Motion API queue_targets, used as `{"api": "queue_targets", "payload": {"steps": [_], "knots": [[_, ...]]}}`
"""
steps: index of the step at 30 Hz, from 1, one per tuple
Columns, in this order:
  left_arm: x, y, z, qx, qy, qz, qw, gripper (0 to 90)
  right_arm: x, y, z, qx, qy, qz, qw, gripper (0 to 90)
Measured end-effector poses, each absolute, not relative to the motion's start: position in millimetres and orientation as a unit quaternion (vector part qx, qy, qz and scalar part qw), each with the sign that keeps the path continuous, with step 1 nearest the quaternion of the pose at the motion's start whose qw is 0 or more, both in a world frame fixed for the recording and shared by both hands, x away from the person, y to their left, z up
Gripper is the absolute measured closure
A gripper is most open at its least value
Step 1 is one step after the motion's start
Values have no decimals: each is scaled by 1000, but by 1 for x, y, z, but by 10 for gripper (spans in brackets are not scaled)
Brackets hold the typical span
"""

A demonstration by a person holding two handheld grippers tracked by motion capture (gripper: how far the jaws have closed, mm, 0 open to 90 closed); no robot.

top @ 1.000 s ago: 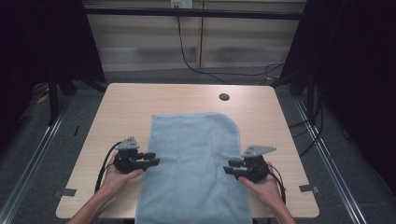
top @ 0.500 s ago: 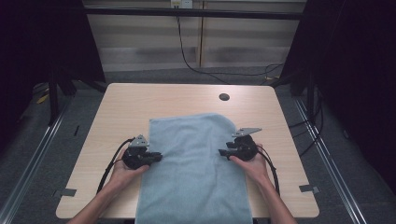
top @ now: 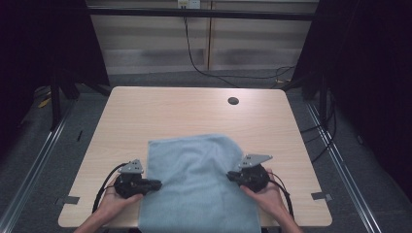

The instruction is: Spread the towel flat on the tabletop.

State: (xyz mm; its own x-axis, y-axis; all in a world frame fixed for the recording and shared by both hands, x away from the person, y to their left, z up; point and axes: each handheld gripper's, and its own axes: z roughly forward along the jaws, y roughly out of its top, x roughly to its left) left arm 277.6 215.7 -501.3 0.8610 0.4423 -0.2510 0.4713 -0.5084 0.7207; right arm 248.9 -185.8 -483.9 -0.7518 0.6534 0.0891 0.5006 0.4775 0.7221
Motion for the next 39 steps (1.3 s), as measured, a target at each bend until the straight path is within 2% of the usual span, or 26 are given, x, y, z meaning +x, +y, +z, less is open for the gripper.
{"api": "queue_targets", "payload": {"steps": [4,7,9,12,15,18,21,24,29,33,37,38,39], "knots": [[269,218,-496,864,257,-22,433,774,222,-188,-497,337,861,373,73,852],[283,216,-491,852,272,-3,447,700,214,-189,-496,337,861,375,62,844],[305,213,-489,845,292,12,447,682,214,-192,-492,334,862,375,63,759],[330,212,-487,832,317,19,455,675,231,-204,-485,355,841,402,77,661],[343,211,-486,823,329,34,462,667,248,-210,-478,369,832,402,99,644],[361,207,-491,821,343,40,454,650,287,-223,-474,398,814,402,132,602],[365,206,-493,826,342,44,446,641,305,-227,-475,411,805,406,133,599],[371,207,-498,826,351,46,438,584,331,-226,-483,424,801,401,131,563],[376,211,-504,830,362,59,420,494,344,-218,-499,429,809,385,115,521],[375,215,-505,834,358,64,415,443,343,-211,-504,425,815,378,110,539],[370,216,-506,840,345,64,414,432,342,-209,-504,424,817,375,112,579],[369,216,-505,841,344,68,412,439,341,-208,-504,421,818,377,111,659],[368,216,-506,841,342,73,412,469,341,-208,-504,420,818,377,108,696]]}}
